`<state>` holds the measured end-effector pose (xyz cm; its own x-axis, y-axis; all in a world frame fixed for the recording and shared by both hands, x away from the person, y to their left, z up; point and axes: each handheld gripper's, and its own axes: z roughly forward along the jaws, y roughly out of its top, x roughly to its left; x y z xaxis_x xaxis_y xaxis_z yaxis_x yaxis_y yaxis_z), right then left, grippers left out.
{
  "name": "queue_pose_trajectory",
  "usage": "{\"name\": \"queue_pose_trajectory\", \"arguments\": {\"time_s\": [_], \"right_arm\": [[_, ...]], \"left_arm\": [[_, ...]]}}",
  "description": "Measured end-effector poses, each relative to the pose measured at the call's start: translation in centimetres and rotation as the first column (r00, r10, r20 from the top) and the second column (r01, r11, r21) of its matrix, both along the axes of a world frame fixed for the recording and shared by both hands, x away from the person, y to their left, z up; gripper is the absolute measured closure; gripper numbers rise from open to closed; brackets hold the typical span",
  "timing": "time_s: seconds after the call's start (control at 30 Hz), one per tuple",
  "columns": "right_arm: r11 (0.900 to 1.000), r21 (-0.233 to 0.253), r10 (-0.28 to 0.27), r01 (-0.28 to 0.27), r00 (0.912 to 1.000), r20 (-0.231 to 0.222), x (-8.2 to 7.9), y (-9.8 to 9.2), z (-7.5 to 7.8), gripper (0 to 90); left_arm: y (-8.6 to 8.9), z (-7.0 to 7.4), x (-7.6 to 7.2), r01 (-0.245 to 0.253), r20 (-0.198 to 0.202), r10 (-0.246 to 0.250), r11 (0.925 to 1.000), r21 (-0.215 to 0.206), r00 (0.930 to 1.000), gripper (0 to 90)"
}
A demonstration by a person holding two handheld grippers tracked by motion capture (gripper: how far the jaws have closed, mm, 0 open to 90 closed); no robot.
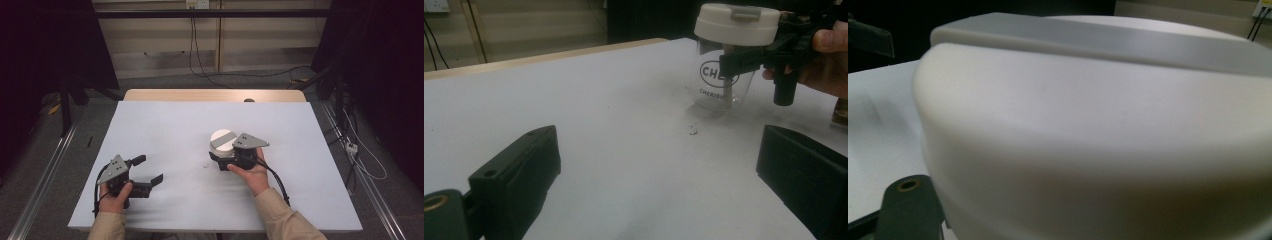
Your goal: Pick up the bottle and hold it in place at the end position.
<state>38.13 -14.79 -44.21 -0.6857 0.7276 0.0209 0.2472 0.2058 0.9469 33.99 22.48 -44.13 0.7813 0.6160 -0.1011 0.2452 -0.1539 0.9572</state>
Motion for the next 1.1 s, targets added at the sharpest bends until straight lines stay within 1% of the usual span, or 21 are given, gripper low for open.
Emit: {"name": "queue_pose_trajectory", "arguments": {"time_s": [0.33,0.43,0.6,0.73,0.93,1.1], "right_arm": [[1.000,-0.010,0.005,-0.005,1.0000,0.004,1.0,0.5,0.1,18.2],[1.000,-0.006,0.005,-0.005,1.0000,0.004,1.3,0.6,0.0,18.2],[1.000,-0.009,-0.006,0.006,1.0000,0.001,1.7,0.7,0.1,18.2],[1.000,-0.009,-0.007,0.007,0.9999,0.008,2.0,0.9,0.2,18.2],[1.000,-0.021,-0.001,0.001,1.0000,0.003,2.6,1.4,0.1,18.3],[1.000,-0.018,-0.006,0.006,1.0000,-0.003,3.1,1.7,0.0,18.2]], "left_arm": [[0.1,-0.1,0.0,-0.002,-0.004,0.002,1.0000,0.004,1.0000,3.7],[0.1,-0.1,0.0,-0.005,-0.006,0.005,1.0000,0.000,1.0000,3.7],[0.1,-0.1,0.0,-0.006,-0.006,0.006,1.0000,-0.004,1.0000,3.8],[0.1,-0.1,0.0,-0.006,-0.007,0.006,1.0000,-0.005,1.0000,3.8],[0.1,-0.1,0.0,-0.003,-0.008,0.003,1.0000,-0.001,1.0000,3.8],[0.1,-0.1,0.1,-0.002,-0.009,0.002,1.0000,-0.004,1.0000,3.8]]}}
